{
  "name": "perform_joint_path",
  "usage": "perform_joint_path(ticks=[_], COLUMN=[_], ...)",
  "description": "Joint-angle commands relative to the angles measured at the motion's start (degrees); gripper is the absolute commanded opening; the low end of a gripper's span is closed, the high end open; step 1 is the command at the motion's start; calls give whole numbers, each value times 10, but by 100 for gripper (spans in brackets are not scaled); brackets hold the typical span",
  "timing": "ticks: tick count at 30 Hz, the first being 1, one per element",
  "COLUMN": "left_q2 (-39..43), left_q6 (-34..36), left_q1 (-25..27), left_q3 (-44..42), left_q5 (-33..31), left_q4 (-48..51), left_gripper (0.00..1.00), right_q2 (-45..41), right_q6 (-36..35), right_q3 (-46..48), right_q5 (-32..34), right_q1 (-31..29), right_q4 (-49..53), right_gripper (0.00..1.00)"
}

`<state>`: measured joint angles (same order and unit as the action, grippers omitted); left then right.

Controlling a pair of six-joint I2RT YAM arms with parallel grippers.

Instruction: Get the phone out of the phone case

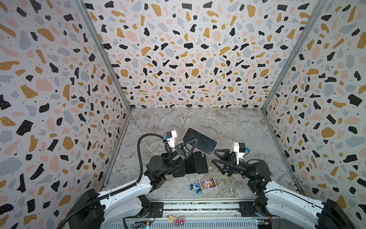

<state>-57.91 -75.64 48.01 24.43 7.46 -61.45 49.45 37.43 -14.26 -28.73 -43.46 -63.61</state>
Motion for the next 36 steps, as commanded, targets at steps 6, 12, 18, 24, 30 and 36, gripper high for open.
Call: perform_joint_path(ticks=[6, 12, 18, 24, 30, 36], left_q2=[7, 4, 5, 7, 11, 9], left_q6=[13, 15, 20, 29, 26, 8], left_q1=[-2, -2, -2, -1, -2, -1], left_q3=[15, 15, 13, 12, 11, 41], left_q5=[1, 0, 1, 5, 2, 8], left_q4=[-73, -73, -68, -60, -52, 10], left_gripper=[0, 0, 0, 0, 0, 0], right_q2=[41, 52, 62, 76, 89, 81], right_q6=[51, 53, 54, 60, 57, 12], right_q3=[-40, -44, -49, -60, -57, -45], right_q5=[-23, -22, -21, -22, -32, -53], right_q1=[-5, -13, -14, -14, -14, -14], right_q4=[-84, -92, -93, -95, -100, -90], right_gripper=[68, 65, 55, 36, 13, 3])
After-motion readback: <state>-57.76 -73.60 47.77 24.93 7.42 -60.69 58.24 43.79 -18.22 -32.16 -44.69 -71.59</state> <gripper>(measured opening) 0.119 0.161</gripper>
